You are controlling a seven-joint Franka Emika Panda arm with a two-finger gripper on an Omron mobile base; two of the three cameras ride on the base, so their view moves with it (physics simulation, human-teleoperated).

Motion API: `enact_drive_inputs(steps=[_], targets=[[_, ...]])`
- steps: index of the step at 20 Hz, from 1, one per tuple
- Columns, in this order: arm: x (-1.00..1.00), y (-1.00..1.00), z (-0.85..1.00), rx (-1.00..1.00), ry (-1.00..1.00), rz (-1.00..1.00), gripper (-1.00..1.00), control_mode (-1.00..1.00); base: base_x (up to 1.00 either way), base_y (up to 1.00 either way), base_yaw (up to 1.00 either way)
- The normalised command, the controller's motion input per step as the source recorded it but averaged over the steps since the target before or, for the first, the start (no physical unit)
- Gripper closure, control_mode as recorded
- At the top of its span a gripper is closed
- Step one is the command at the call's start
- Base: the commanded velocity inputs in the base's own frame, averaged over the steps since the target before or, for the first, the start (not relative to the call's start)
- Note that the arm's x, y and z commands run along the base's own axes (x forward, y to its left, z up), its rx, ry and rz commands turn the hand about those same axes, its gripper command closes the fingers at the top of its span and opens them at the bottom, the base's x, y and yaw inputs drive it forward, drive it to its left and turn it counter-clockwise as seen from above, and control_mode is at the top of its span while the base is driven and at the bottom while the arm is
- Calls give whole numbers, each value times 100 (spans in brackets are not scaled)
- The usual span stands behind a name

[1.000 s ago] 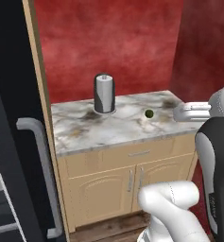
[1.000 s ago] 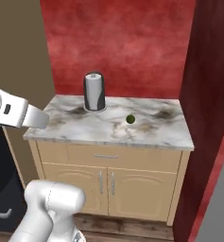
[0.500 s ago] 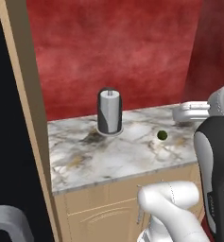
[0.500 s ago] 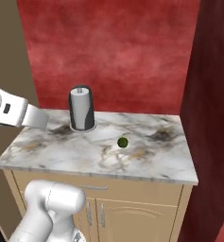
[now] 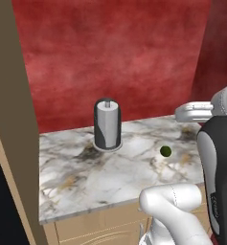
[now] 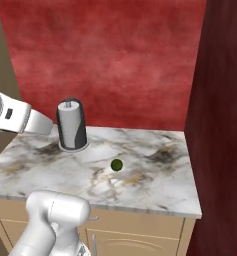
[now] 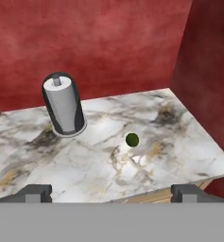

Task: Place the liquors on the top shelf of the fridge to keep them out of children's reach, and place the lime on lower shelves for easy access.

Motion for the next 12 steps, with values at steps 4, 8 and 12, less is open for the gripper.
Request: enact_drive_inputs(steps=[4,8,12], targets=[[7,-9,-10,0,0,0,-100,-100,21,-31,0],[34,-37,-52,0,0,0,-100,-100,0,0,0],[37,-41,-62,1,0,0,-100,-100,0,0,0]])
